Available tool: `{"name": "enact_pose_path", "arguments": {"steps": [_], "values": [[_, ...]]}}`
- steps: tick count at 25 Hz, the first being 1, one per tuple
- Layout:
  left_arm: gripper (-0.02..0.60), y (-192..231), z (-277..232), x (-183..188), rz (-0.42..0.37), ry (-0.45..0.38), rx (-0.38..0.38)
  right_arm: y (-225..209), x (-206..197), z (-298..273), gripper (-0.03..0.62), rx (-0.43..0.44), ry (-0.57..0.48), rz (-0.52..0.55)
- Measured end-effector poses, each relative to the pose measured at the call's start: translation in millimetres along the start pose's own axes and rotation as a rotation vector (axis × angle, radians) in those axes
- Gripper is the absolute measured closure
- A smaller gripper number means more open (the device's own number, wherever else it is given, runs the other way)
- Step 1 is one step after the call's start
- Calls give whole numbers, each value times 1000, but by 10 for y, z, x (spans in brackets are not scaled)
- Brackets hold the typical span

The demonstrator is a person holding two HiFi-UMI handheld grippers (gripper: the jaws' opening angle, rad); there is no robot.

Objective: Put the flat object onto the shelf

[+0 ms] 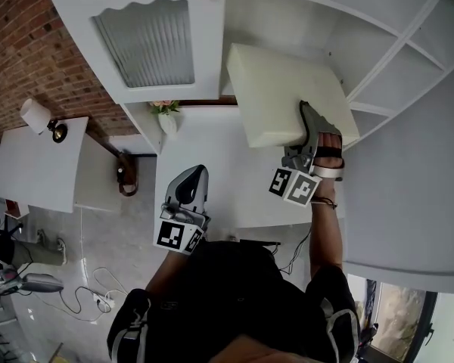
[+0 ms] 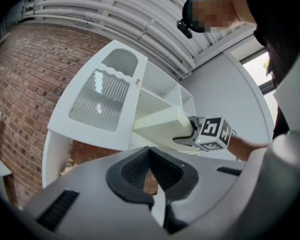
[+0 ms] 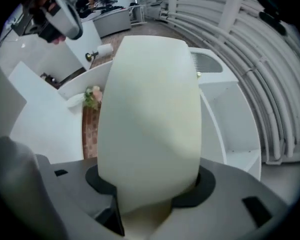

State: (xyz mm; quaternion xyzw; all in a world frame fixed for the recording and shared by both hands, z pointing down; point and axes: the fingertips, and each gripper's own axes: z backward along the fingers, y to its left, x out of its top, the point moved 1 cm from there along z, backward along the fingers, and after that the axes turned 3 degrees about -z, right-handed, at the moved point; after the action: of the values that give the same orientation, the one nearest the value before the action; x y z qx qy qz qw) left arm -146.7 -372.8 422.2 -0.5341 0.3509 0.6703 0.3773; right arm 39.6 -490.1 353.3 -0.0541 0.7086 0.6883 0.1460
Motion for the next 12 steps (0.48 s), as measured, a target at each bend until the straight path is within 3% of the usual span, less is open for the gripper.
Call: {"name": "enact_pose_path", "arguments": {"steps": [8, 12], "values": [[572, 18, 20, -51, 16, 7, 3, 388, -82, -476, 315, 25, 96, 188], [572, 54, 42, -67, 18, 12, 12, 486, -101, -656, 315, 29, 108, 223]]}}
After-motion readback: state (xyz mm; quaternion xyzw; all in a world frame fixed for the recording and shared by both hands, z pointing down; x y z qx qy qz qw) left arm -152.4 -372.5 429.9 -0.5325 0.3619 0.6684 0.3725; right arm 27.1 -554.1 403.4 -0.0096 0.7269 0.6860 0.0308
